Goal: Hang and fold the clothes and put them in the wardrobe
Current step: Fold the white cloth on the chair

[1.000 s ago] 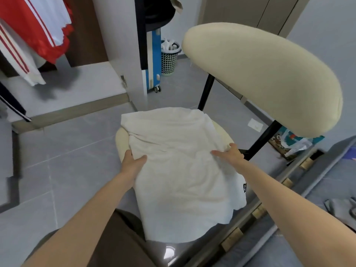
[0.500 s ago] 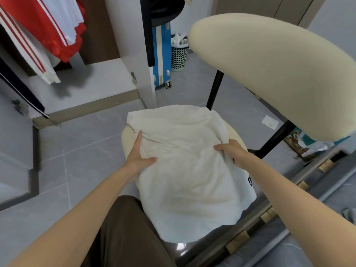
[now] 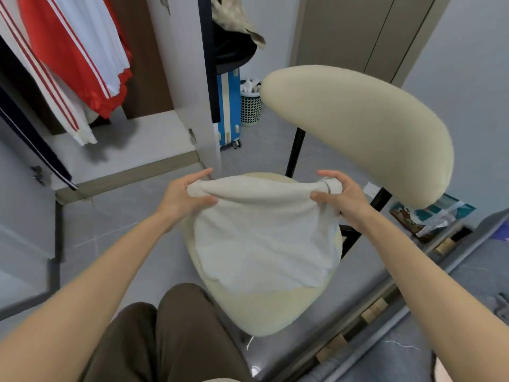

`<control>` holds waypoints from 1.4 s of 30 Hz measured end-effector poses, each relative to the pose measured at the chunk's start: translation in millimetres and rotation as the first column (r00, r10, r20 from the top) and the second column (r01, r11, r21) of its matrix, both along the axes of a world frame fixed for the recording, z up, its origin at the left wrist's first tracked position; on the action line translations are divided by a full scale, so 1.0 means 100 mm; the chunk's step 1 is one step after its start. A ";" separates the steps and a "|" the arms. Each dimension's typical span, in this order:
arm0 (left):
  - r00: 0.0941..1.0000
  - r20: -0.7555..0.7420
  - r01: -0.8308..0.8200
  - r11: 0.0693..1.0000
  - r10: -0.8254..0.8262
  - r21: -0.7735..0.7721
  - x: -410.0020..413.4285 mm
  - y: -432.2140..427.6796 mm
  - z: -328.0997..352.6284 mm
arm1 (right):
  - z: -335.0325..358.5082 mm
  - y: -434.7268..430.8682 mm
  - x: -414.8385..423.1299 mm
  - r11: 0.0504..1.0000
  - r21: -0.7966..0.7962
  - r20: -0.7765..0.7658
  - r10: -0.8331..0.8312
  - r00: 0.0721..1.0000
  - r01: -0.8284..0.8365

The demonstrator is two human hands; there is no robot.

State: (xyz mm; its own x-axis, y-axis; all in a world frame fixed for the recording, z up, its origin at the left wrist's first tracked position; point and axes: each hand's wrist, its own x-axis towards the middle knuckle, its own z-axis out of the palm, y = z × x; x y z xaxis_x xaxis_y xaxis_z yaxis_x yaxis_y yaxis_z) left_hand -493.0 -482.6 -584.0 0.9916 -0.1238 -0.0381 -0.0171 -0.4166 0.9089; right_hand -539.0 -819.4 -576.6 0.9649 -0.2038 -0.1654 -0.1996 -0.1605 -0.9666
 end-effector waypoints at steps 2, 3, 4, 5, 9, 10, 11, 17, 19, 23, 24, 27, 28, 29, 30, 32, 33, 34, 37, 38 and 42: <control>0.996 0.002 0.084 0.992 -0.084 0.094 -0.05 0.04 0.16 | 0.18 0.02 -0.09 0.992 -0.125 0.037 0.009 0.999 -0.004; 0.993 0.018 0.110 0.983 -0.113 0.146 -0.08 0.05 0.22 | 0.26 0.03 -0.14 0.980 -0.198 0.057 0.028 0.998 -0.016; 0.992 0.053 0.104 0.973 -0.118 0.205 -0.12 0.05 0.27 | 0.33 0.05 -0.19 0.961 -0.275 0.067 0.059 0.996 -0.038; 0.989 0.109 0.069 0.962 -0.101 0.265 -0.17 0.05 0.31 | 0.39 0.06 -0.25 0.933 -0.354 0.069 0.100 0.993 -0.069; 0.943 0.312 -0.038 0.896 -0.114 0.443 -0.36 0.13 0.46 | 0.55 0.12 -0.53 0.732 -0.674 0.112 0.233 0.966 -0.098; 0.938 0.319 -0.033 0.882 -0.135 0.471 -0.41 0.15 0.49 | 0.59 0.14 -0.61 0.717 -0.695 0.162 0.229 0.960 -0.054; 0.938 0.317 -0.031 0.874 -0.142 0.484 -0.45 0.18 0.50 | 0.63 0.15 -0.69 0.711 -0.703 0.199 0.222 0.955 -0.019; 0.968 0.235 0.073 0.995 -0.088 0.072 -0.75 0.33 0.64 | 0.82 0.25 -1.07 0.666 -0.735 0.306 0.155 0.939 0.130; 0.973 0.231 0.007 0.998 0.008 -0.065 -0.80 0.33 0.69 | 0.88 0.31 -1.15 0.798 -0.583 0.384 0.103 0.917 0.154; 0.986 0.131 -0.083 0.982 0.106 -0.169 -0.73 0.30 0.70 | 0.87 0.36 -1.16 0.873 -0.448 0.392 -0.004 0.920 0.195; 0.990 0.111 -0.077 0.989 0.091 -0.127 -0.70 0.30 0.65 | 0.82 0.35 -1.12 0.868 -0.460 0.367 -0.005 0.930 0.186; 0.994 0.046 -0.097 0.995 0.097 -0.002 -0.60 0.29 0.40 | 0.57 0.33 -0.96 0.829 -0.552 0.210 0.038 0.977 0.087; 0.993 0.022 -0.114 0.993 0.114 0.009 -0.56 0.28 0.29 | 0.45 0.32 -0.89 0.812 -0.581 0.153 0.042 0.987 0.056; 0.992 -0.006 -0.129 0.991 0.129 0.023 -0.51 0.25 0.17 | 0.33 0.32 -0.82 0.799 -0.601 0.104 0.040 0.994 0.031; 0.989 -0.039 -0.143 0.989 0.144 0.046 -0.44 0.22 0.05 | 0.19 0.30 -0.74 0.792 -0.611 0.058 0.035 0.998 0.008; 0.977 -0.108 -0.174 0.982 0.181 0.071 -0.29 0.18 -0.18 | -0.05 0.27 -0.56 0.778 -0.628 -0.027 0.017 1.000 -0.030; 0.972 -0.132 -0.186 0.980 0.193 0.067 -0.19 0.15 -0.26 | -0.14 0.25 -0.47 0.772 -0.634 -0.059 0.007 0.998 -0.043; 0.969 -0.146 -0.193 0.979 0.201 0.068 -0.09 0.13 -0.34 | -0.21 0.23 -0.36 0.771 -0.635 -0.077 -0.001 0.997 -0.048; 0.966 -0.126 -0.217 0.974 0.224 0.067 0.25 0.03 -0.48 | -0.34 0.17 -0.04 0.768 -0.639 -0.077 -0.016 0.997 -0.037; 0.965 -0.121 -0.227 0.972 0.233 0.062 0.36 0.00 -0.51 | -0.37 0.15 0.08 0.765 -0.644 -0.073 -0.021 0.997 -0.030; 0.958 -0.112 -0.261 0.965 0.264 0.037 0.79 -0.19 -0.55 | -0.45 0.12 0.52 0.752 -0.655 -0.008 -0.104 0.995 0.073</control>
State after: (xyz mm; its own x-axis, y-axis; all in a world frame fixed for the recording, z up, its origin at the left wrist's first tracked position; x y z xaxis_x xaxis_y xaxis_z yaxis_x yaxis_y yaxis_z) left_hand -413.6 -501.5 -639.1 0.9778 0.1426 -0.1534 0.1996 -0.4118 0.8891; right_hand -487.3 -807.7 -621.7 0.9326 -0.3610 0.0012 -0.2815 -0.7292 -0.6238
